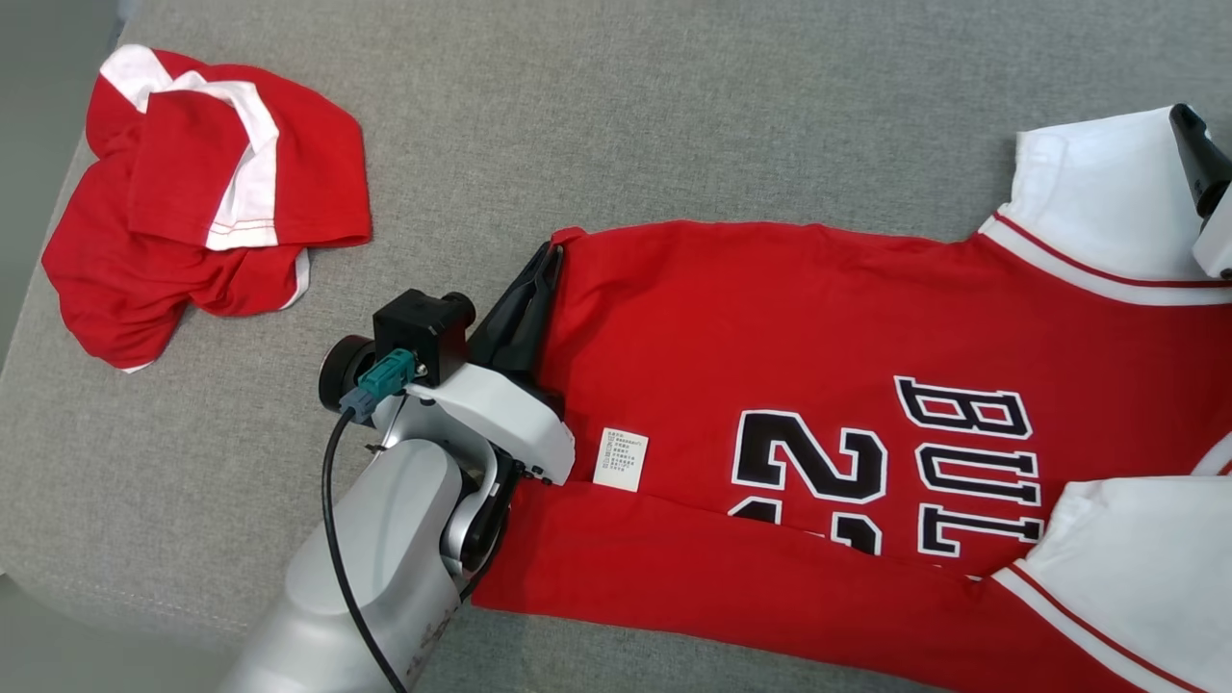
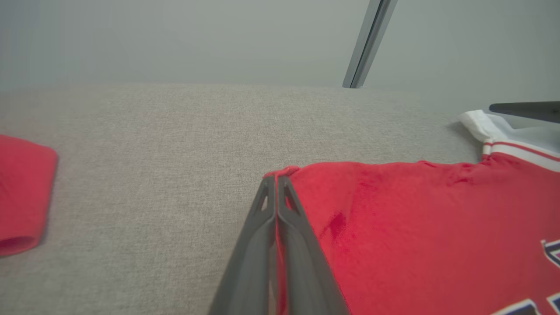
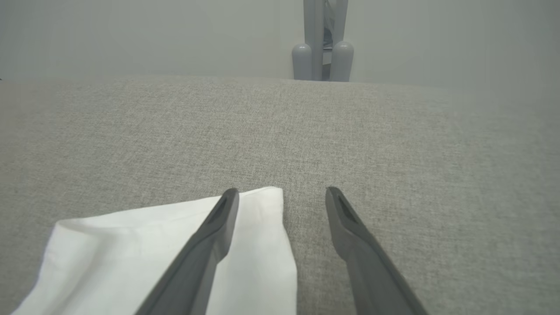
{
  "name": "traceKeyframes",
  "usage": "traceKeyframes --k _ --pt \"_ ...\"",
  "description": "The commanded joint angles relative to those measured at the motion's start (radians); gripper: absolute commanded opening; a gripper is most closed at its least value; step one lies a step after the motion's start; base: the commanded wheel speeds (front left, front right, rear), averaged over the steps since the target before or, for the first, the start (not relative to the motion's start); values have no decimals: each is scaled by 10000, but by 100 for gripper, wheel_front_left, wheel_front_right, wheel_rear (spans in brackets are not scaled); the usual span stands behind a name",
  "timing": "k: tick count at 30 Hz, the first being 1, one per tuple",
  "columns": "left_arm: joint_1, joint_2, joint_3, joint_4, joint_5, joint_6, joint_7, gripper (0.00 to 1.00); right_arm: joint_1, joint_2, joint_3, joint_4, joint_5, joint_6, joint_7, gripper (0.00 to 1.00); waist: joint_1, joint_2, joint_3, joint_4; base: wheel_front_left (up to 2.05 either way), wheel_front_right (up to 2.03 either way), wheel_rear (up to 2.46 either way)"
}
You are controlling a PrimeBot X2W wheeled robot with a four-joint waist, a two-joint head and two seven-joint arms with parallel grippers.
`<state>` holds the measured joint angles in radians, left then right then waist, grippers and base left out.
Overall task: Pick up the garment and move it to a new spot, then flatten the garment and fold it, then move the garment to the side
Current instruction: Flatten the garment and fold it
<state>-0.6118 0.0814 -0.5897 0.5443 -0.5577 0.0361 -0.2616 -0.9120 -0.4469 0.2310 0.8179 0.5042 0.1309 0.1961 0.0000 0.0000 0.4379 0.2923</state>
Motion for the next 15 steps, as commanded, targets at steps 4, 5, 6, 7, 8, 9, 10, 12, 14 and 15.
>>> traceKeyframes --k 4,5,6,7,8,9,10,12,14,15 --pt "-202 -80 110 25 149 -111 -36 0 -568 -211 512 628 312 -4 -158 100 0 0 232 186 0 0 0" --pt "-252 -131 153 68 179 -155 -37 0 -819 -277 867 945 457 -4 -256 100 0 0 277 247 0 0 0" --pt "-267 -148 168 78 199 -166 -37 0 -876 -282 959 1041 518 -4 -277 100 0 0 289 262 0 0 0" --pt "-272 -158 185 86 212 -181 -37 0 -920 -264 1112 1122 573 -4 -269 100 0 0 296 276 0 0 0" --pt "-272 -164 199 102 226 -181 -37 0 -943 -226 1250 1216 690 -4 -182 100 0 0 296 285 0 0 0" --pt "-265 -175 214 120 239 -183 -37 0 -966 -224 1420 1225 738 -4 -163 27 0 0 293 289 0 0 0" --pt "-257 -184 230 135 243 -198 -37 0 -987 -254 1554 1253 819 -4 -209 0 0 0 286 287 0 0 0" --pt "-244 -200 269 171 282 -214 -37 0 -1003 -308 1766 1292 987 -4 -387 0 0 0 268 273 0 0 0" --pt "-227 -216 319 210 317 -227 -37 0 -1037 -351 1939 1328 1103 -5 -643 0 0 0 229 239 0 0 0" --pt "-210 -220 352 238 319 -231 -37 0 -1023 -351 2046 1334 1172 -5 -774 0 0 0 191 207 0 0 0"
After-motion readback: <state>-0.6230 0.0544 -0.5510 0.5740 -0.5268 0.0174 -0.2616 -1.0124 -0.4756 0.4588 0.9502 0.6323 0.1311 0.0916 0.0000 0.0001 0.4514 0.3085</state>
